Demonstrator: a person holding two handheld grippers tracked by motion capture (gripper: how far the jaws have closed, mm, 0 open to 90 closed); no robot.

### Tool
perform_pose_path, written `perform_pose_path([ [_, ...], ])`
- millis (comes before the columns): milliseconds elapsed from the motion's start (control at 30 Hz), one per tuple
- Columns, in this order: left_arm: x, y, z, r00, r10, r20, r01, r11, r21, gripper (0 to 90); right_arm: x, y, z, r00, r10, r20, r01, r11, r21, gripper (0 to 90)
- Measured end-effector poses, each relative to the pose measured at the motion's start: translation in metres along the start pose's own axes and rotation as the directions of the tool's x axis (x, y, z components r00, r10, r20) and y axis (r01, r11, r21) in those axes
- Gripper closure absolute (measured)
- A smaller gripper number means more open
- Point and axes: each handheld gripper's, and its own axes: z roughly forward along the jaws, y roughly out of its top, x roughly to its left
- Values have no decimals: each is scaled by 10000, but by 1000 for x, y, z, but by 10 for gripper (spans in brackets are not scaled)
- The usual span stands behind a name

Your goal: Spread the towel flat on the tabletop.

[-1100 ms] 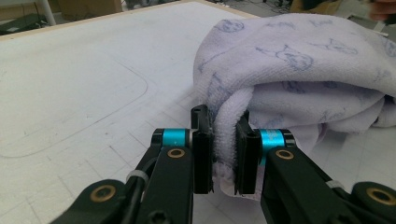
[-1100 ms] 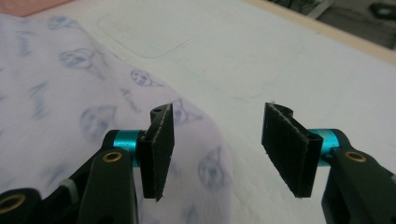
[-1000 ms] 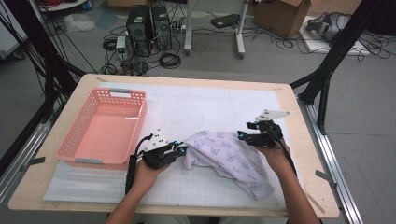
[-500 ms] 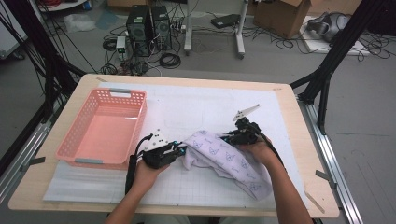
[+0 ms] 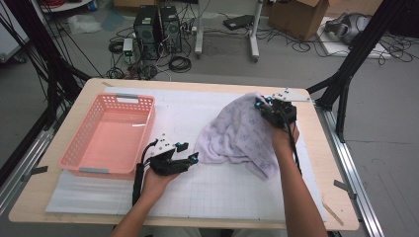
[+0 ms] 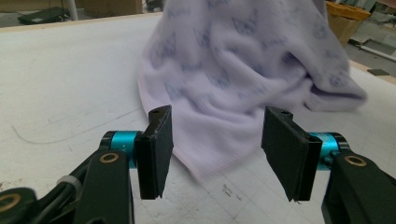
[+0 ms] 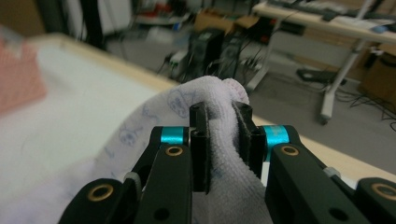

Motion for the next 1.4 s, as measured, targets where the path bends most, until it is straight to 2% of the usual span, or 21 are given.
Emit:
perform_pose_path([
  [67,1,0,1,10000,-30,49,30,10000,15,436,-1,2,2,9992,235,329,-222,9990,-381,777],
  [100,1,-1,1,10000,-26,70,26,10000,72,436,-1,2,5,9988,270,405,-255,9990,-364,765],
  [133,1,-1,1,10000,-18,68,18,9999,109,435,-2,1,9,9988,265,414,-261,9996,-97,741],
  [167,1,-1,2,9999,-43,111,42,9999,137,436,-2,-2,16,9992,171,362,-193,9980,598,698],
  [233,0,-2,2,9999,-23,157,20,9998,203,434,-2,-8,22,9975,-185,682,90,9906,1367,562],
  [367,-1,-2,4,9999,35,142,-39,9994,336,428,-7,-20,14,9965,325,773,-433,9890,1417,494],
  [567,4,-3,11,9996,68,-285,-53,9985,537,437,-10,-35,-16,10000,-13,-8,14,9843,1763,497],
  [667,9,-5,16,9986,-134,-505,170,9973,718,448,-12,-52,-40,9965,459,-702,-329,9837,1767,492],
  [700,10,-6,18,9979,-284,-582,331,9961,821,450,-13,-57,-47,9955,544,-772,-380,9790,2004,485],
  [767,13,-3,20,9973,-480,-553,534,9935,1007,455,-10,-72,-60,9938,589,-944,-385,9780,2049,500],
  [867,13,5,24,9976,-453,-530,506,9933,1034,449,-4,-96,-76,9920,517,-1148,-202,9654,2602,512],
  [900,13,9,25,9978,-409,-527,461,9936,1028,447,-3,-102,-80,9889,657,-1330,-275,9621,2712,534],
  [967,15,14,30,9981,-339,-520,394,9932,1097,447,-3,-119,-89,9732,1340,-1867,-760,9543,2889,549],
  [1033,17,17,36,9975,-374,-598,449,9907,1287,443,-2,-129,-92,9707,1336,-1998,-642,9451,3203,560],
  [1067,18,19,39,9973,-395,-621,474,9902,1317,443,0,-134,-91,9750,1042,-1964,-298,9367,3490,590],
  [1133,19,21,45,9965,-383,-738,492,9871,1522,440,1,-140,-90,9841,482,-1711,292,9056,4232,816],
  [1167,20,21,49,9963,-330,-793,457,9853,1647,441,-2,-140,-92,9872,458,-1525,211,9115,4107,860],
  [1233,22,22,55,9960,-266,-852,423,9813,1878,441,-10,-137,-99,9970,486,-602,-230,9295,3682,866],
  [1267,23,23,59,9958,-231,-889,408,9783,2030,441,-15,-135,-103,9980,580,-263,-457,9393,3401,866],
  [1333,23,23,65,9956,-139,-930,318,9806,1934,438,-23,-131,-112,9962,748,447,-846,9544,2862,859],
  [1400,21,20,70,9968,17,-804,159,9757,2185,437,-28,-130,-116,9941,995,441,-1076,9594,2606,810],
])
